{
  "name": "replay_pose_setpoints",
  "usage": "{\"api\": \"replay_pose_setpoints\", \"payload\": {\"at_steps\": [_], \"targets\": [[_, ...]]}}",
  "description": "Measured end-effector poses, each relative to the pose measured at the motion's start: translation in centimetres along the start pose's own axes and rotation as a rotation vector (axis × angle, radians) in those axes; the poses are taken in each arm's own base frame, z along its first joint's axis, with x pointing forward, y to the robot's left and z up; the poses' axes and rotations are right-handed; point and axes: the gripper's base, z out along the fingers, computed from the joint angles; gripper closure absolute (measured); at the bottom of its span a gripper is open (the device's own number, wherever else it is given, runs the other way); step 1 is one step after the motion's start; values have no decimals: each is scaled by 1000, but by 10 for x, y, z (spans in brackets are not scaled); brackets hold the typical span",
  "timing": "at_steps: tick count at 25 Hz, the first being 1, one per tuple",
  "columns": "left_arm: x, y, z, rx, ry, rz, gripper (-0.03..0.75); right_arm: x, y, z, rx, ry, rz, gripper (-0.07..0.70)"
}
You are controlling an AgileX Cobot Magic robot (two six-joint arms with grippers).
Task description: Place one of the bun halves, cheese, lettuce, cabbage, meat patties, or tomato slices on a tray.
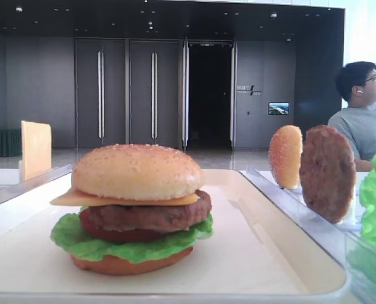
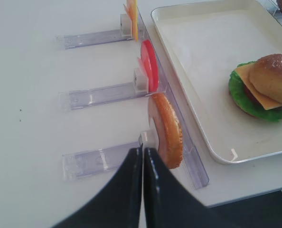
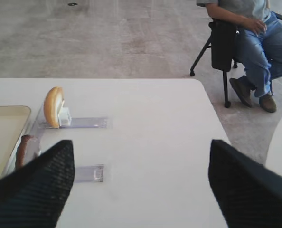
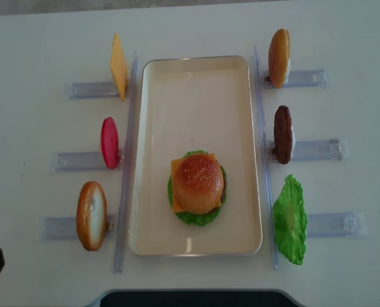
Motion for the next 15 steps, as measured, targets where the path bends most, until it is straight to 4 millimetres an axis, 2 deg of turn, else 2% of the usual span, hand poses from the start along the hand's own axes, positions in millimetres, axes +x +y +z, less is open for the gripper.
{"api": "replay_pose_setpoints", "payload": {"at_steps": [3,7,12,15], "targets": [[0,0,0,0,0,0,716,16,2,-1,-20,10,9,55],[0,0,0,0,0,0,716,32,4,8,-33,105,14,55],[0,0,0,0,0,0,716,42,5,16,-36,160,14,55],[0,0,0,0,0,0,716,54,7,27,-35,216,28,55]]}}
